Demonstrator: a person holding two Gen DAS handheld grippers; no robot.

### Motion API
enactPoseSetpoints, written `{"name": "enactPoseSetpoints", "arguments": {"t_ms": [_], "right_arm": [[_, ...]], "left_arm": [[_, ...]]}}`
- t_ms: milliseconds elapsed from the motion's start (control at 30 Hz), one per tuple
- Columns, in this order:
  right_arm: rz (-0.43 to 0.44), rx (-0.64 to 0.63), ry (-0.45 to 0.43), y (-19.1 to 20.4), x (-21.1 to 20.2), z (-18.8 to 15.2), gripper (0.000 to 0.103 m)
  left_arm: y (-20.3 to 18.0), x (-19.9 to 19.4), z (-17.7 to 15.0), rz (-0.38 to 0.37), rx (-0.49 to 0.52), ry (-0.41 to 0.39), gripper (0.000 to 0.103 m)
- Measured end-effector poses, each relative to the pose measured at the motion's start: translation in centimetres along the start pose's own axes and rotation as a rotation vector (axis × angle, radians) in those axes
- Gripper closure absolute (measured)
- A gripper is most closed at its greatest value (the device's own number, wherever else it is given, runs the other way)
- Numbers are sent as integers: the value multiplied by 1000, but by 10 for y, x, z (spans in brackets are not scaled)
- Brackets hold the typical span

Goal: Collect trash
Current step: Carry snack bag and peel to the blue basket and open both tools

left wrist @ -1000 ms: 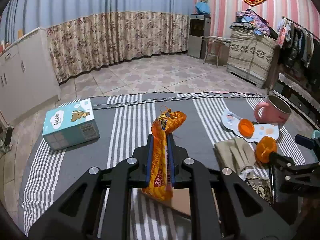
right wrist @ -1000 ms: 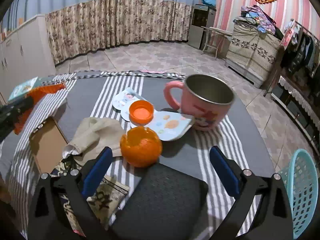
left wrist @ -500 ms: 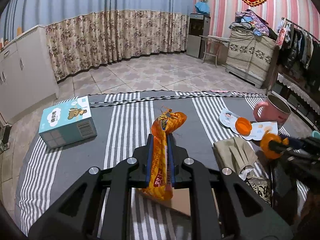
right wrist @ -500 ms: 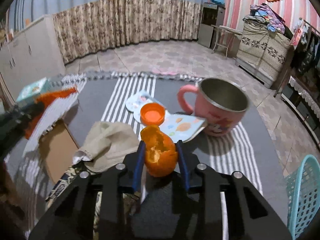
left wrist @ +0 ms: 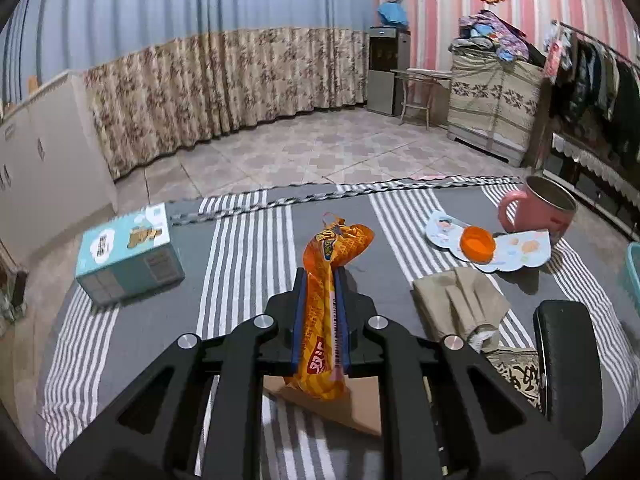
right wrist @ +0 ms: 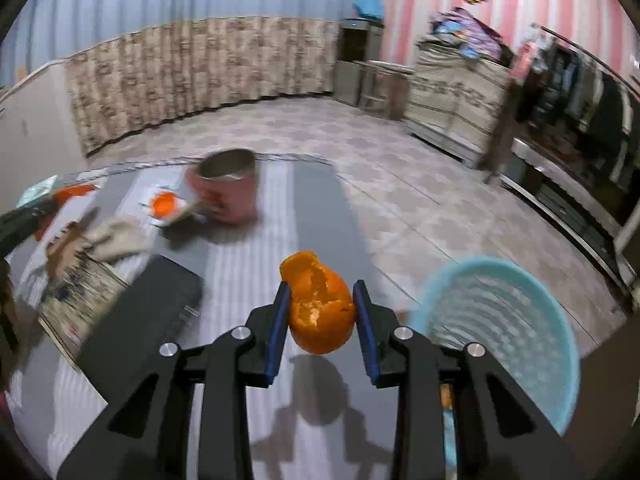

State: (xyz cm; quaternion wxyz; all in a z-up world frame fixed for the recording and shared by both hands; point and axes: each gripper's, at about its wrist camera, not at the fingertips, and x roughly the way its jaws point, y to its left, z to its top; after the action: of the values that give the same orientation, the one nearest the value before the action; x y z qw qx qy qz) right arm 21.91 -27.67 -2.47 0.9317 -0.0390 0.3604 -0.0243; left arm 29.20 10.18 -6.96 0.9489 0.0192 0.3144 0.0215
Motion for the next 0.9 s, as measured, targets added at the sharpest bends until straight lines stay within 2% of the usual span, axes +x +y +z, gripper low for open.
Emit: {"name": "enactPoseSetpoints", "arguments": {"t_ms": [100,267,433,533,600,667,767,900], "right_arm": [[-49,70,-6,-52,-14,-12,71],[-84,214,-34,-120,-15,-30,71],[-137,212,-63,-142,-7,-25,71],[-129,216,-72,-153,-4,-24,71],[-160,205,-79,-161,-2,-27,71],[-195,201,-87,-171,3,-27,71],[-175,255,-82,-192,7,-29,71],[-187,282,-100,-208,2,-30,71]], "left_arm": [[-11,-6,3,13,27,-1,91],[-42,-33,16,-17,72,-20,91],[-89,-71,36,-64,115,-93,91],[-125,-84,43,-118,117,-117,91],[-158,-88,43,-179,129,-111,91],[-192,-90,36,-219,165,-107,91],[-245,-93,22,-260,227,-108,91],[-301,-92,5,-345,260,-75,91]]}}
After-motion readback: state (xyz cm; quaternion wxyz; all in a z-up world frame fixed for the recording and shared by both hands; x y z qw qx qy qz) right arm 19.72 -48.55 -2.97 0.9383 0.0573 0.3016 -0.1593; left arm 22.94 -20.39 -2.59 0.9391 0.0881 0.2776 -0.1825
